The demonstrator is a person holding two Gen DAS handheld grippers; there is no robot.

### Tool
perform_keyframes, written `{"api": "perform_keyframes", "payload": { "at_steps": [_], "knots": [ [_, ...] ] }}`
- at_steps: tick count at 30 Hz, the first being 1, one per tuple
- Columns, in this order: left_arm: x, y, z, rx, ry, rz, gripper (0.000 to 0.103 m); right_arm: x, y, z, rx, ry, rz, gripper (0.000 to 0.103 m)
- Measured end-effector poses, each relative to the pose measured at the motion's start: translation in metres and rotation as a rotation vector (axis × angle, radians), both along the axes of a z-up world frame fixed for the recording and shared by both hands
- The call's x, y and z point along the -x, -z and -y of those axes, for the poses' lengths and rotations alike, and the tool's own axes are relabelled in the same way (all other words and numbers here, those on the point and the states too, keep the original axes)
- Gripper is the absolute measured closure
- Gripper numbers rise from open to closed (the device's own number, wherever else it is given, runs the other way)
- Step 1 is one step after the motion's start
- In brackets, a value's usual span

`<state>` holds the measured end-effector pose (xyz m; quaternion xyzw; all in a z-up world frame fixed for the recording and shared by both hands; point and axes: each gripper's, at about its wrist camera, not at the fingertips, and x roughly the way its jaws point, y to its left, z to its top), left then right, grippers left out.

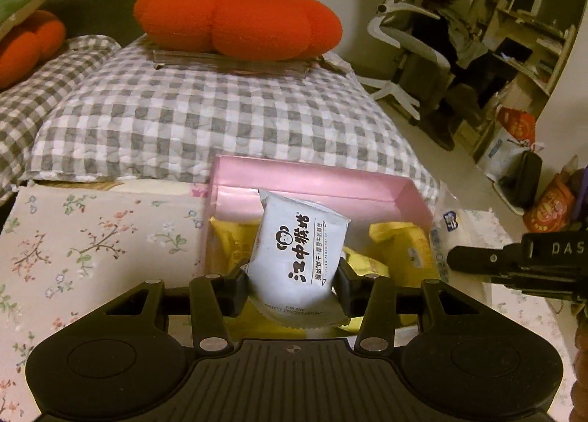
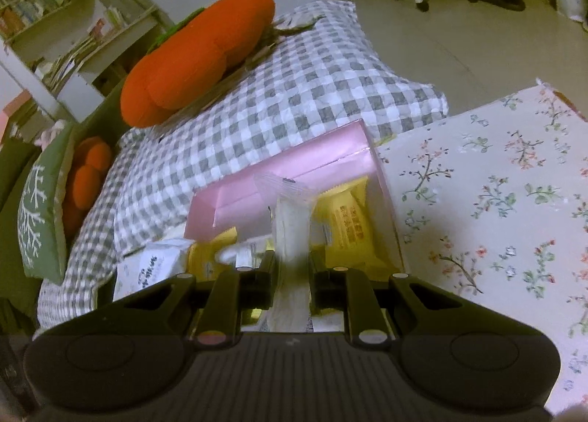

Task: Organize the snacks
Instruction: 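Place both held packets into the box and open both grippers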

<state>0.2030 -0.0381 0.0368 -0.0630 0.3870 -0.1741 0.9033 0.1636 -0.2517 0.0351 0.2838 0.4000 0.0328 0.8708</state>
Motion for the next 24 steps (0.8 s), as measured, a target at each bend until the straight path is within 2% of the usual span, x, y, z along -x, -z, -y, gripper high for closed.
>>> {"api": "perform_keyframes", "payload": {
  "at_steps": [3,6,9,10,13,15,20,24],
  "knots": [
    [-0.006,0.005,0.001,0.018,-0.009,-0.007,0.058,-0.006,0.003,-0.006,0.013,-0.003,0.008,0.087],
    [-0.01,0.007,0.004,0.039,0.0,0.032,0.054,-0.011,0.004,-0.008,0.024,0.021,0.038,0.087],
    [-0.01,0.011,0.005,0.002,0.004,0.045,0.038,-0.01,0.003,-0.01,0.029,0.034,0.065,0.075],
    [-0.009,0.011,0.002,-0.003,0.003,0.049,0.038,-0.012,0.003,-0.009,0.026,0.024,0.065,0.07],
    [-0.011,0.009,-0.011,0.041,-0.009,0.03,0.038,-0.01,-0.002,-0.006,0.042,0.031,0.06,0.066],
    [-0.011,0.007,-0.019,0.072,-0.025,0.014,0.038,-0.009,-0.003,-0.003,0.022,0.038,0.055,0.065],
    [-0.007,-0.002,-0.029,0.089,-0.037,-0.003,0.038,-0.008,-0.006,-0.001,0.022,0.037,0.019,0.064],
    [-0.001,-0.009,-0.036,0.1,-0.043,-0.022,0.038,-0.002,-0.013,-0.001,0.028,0.032,0.0,0.057]
  ]
}}
